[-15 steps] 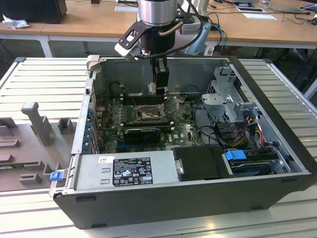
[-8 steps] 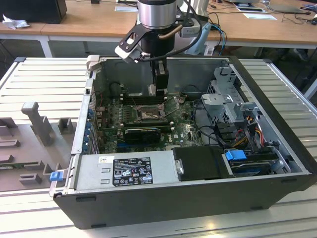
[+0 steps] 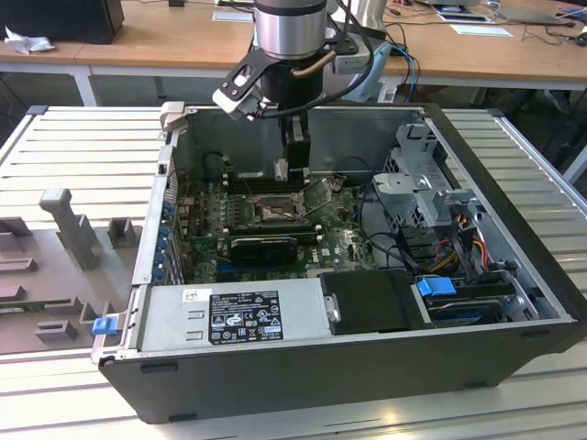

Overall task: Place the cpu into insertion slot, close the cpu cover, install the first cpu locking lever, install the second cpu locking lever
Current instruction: 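Place the cpu into insertion slot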

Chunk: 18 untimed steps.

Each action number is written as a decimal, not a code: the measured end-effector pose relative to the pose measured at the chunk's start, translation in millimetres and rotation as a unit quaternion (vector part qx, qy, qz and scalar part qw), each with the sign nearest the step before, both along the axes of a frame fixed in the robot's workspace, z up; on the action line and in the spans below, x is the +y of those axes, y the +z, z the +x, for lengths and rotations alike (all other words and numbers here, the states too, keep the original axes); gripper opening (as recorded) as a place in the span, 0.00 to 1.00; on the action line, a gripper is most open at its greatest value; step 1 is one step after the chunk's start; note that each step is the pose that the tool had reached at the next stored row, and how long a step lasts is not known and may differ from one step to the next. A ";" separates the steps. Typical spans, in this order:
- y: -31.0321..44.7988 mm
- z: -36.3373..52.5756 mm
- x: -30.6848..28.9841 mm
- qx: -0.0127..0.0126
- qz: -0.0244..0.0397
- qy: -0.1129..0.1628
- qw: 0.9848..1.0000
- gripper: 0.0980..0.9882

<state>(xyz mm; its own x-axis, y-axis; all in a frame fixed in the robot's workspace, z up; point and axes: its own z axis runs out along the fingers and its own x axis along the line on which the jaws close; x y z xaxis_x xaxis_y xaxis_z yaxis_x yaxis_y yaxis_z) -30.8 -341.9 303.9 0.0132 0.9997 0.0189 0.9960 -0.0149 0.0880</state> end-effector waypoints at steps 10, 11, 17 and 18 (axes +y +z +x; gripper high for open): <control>-23.2 -0.5 0.7 0.000 0.002 -0.015 1.000 0.48; -25.6 -0.6 0.7 0.000 0.002 -0.013 1.000 0.48; -44.4 -1.8 0.8 0.000 0.002 -0.009 1.000 0.48; -46.2 -2.2 0.8 0.000 0.003 -0.008 1.000 0.48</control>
<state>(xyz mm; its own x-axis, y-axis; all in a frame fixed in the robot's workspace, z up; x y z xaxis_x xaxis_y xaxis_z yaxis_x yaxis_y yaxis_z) -33.0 -341.1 257.7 0.0294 0.9993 0.0239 0.9957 -0.0314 0.0872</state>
